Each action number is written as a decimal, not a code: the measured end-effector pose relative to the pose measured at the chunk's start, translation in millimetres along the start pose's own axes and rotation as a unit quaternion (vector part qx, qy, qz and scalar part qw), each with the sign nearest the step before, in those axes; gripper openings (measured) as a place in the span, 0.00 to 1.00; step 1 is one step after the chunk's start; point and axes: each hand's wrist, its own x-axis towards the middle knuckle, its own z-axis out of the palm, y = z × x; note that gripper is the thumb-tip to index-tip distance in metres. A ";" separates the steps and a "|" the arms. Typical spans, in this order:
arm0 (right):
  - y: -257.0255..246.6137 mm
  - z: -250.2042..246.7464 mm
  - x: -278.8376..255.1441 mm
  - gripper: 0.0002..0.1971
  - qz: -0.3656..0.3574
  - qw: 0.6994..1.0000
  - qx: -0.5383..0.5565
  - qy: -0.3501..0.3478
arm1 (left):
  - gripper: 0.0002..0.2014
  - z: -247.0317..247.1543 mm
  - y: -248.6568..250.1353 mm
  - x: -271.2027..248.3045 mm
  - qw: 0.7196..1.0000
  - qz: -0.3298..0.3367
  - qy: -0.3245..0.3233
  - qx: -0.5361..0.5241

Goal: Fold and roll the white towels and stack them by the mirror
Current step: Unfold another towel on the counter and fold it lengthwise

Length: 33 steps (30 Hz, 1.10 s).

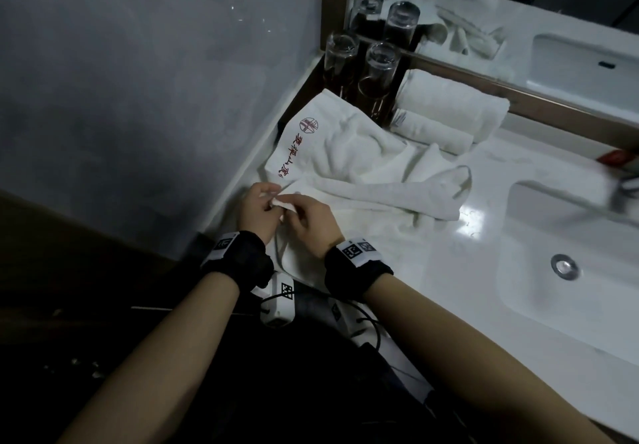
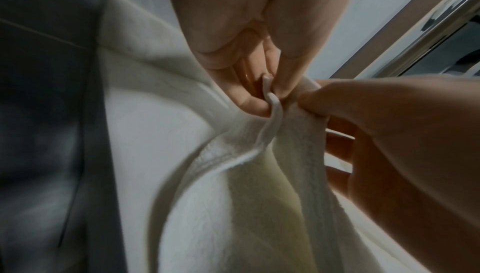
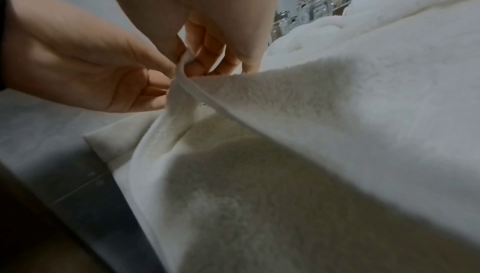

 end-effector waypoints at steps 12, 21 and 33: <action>-2.0 -7.8 -9.4 0.25 0.097 0.993 -0.066 -0.033 | 0.15 1.3 4.9 -3.1 0.998 -0.008 -0.047 0.031; 39.3 -30.9 -54.3 0.18 0.156 0.920 -0.359 -0.035 | 0.25 21.0 14.5 8.6 0.992 0.036 0.021 0.122; 77.4 -106.6 -129.8 0.16 0.168 0.892 -0.418 0.013 | 0.11 69.6 43.0 0.8 0.984 0.090 -0.024 0.151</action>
